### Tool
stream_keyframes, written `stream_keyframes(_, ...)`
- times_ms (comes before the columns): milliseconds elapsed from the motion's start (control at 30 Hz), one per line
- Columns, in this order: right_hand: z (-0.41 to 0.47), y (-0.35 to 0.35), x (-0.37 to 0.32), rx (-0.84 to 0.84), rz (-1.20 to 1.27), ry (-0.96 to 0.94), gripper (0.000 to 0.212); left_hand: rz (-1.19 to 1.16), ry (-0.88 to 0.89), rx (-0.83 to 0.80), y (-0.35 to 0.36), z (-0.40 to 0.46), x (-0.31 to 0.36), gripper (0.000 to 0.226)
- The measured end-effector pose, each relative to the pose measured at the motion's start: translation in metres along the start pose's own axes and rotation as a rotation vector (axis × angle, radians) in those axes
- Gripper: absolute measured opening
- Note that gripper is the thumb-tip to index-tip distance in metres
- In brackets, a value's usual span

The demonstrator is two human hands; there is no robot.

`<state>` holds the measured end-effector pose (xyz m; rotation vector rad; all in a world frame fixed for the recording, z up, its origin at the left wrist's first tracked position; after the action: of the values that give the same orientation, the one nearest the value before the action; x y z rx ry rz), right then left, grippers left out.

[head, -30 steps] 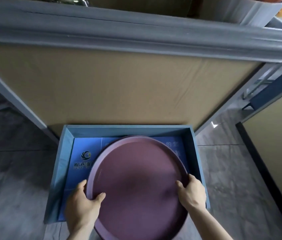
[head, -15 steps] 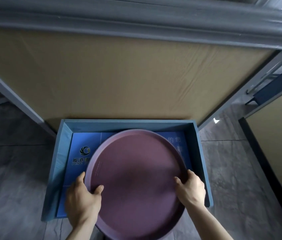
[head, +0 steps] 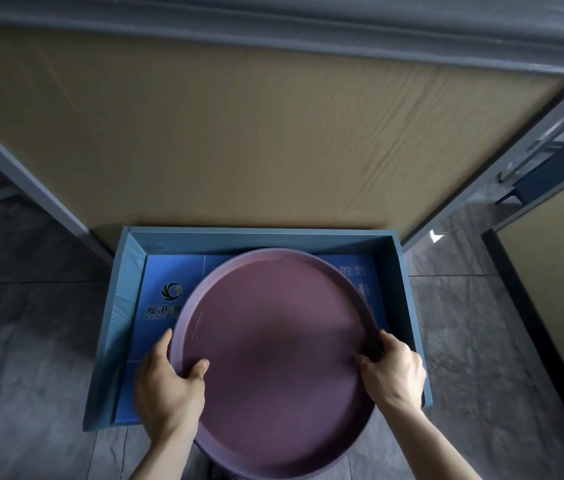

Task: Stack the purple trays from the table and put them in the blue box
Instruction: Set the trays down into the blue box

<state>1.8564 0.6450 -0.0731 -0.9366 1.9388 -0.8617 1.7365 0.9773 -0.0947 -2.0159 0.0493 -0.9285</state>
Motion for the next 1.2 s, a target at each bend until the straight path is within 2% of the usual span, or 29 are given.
stream_keyframes(100, 0.002, 0.002, 0.0, 0.032, -0.001, -0.004, 0.055, -0.034, 0.018, 0.019, 0.002, 0.001, -0.003, 0.081)
stream_keyframes(367, 0.003, 0.002, 0.003, 0.05, 0.052, 0.011, 0.056, -0.055, 0.077, -0.004, 0.007, 0.0, -0.007, 0.079)
stream_keyframes(567, 0.003, -0.006, 0.009, 0.063, 0.136, 0.023, 0.045, -0.054, 0.066, -0.001, 0.007, -0.003, -0.002, 0.081)
stream_keyframes(767, 0.008, 0.003, 0.015, 0.076, 0.23, -0.022, 0.043, -0.132, 0.054, 0.033, 0.011, -0.006, -0.004, 0.078)
stream_keyframes(967, 0.006, 0.008, 0.01, 0.096, 0.061, -0.067, 0.055, -0.143, 0.074, 0.018, 0.018, -0.005, -0.005, 0.077)
stream_keyframes(1067, 0.004, 0.007, 0.005, 0.045, -0.077, -0.073, 0.068, -0.054, 0.067, 0.006, 0.013, -0.005, 0.003, 0.079)
stream_keyframes(1133, -0.006, 0.009, -0.007, 0.029, -0.19, -0.187, 0.087, 0.124, 0.13, 0.003, 0.011, -0.009, 0.015, 0.083)
stream_keyframes(1200, -0.017, 0.018, -0.022, -0.042, -0.262, -0.386, 0.103, 0.277, 0.247, -0.033, 0.016, -0.018, 0.033, 0.091)
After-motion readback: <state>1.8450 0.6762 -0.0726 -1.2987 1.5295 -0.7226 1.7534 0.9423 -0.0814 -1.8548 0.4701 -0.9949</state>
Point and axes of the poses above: each hand's wrist, its own z-axis towards the middle knuckle, its own y-axis out of the palm, x = y × z, the point moved 6 cm from there along z, towards the middle knuckle, and after that the axes turned 9 degrees about -x, right-handed, at the moved point
